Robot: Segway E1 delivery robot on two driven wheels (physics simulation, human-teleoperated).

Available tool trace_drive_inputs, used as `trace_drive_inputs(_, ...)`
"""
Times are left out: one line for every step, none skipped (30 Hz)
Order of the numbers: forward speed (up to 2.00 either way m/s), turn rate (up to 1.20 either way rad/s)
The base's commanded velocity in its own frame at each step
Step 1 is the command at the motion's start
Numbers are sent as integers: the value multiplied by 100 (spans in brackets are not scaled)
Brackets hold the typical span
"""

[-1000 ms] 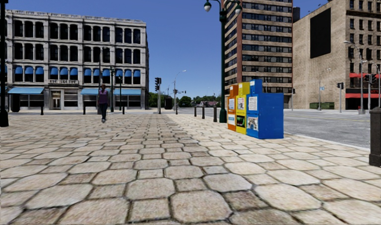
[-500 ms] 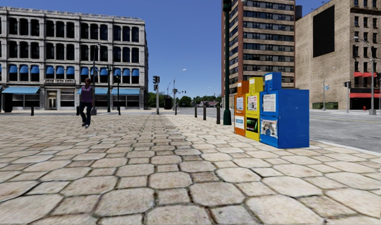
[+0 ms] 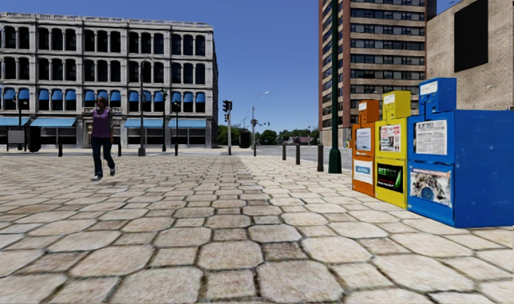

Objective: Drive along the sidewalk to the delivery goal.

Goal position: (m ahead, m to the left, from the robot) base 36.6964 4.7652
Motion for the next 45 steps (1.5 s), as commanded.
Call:
trace_drive_inputs(200,29)
trace_drive_inputs(200,29)
trace_drive_inputs(200,29)
trace_drive_inputs(200,29)
trace_drive_inputs(200,30)
trace_drive_inputs(200,30)
trace_drive_inputs(200,30)
trace_drive_inputs(200,30)
trace_drive_inputs(200,30)
trace_drive_inputs(200,30)
trace_drive_inputs(200,30)
trace_drive_inputs(200,30)
trace_drive_inputs(200,30)
trace_drive_inputs(200,30)
trace_drive_inputs(200,30)
trace_drive_inputs(200,30)
trace_drive_inputs(200,30)
trace_drive_inputs(200,30)
trace_drive_inputs(200,30)
trace_drive_inputs(200,30)
trace_drive_inputs(200,30)
trace_drive_inputs(200,30)
trace_drive_inputs(200,30)
trace_drive_inputs(200,30)
trace_drive_inputs(200,30)
trace_drive_inputs(200,30)
trace_drive_inputs(200,30)
trace_drive_inputs(200,30)
trace_drive_inputs(200,0)
trace_drive_inputs(200,0)
trace_drive_inputs(200,0)
trace_drive_inputs(200,0)
trace_drive_inputs(200,0)
trace_drive_inputs(200,0)
trace_drive_inputs(200,0)
trace_drive_inputs(200,0)
trace_drive_inputs(200,0)
trace_drive_inputs(200,0)
trace_drive_inputs(200,0)
trace_drive_inputs(200,0)
trace_drive_inputs(200,0)
trace_drive_inputs(200,0)
trace_drive_inputs(200,0)
trace_drive_inputs(200,0)
trace_drive_inputs(200,0)
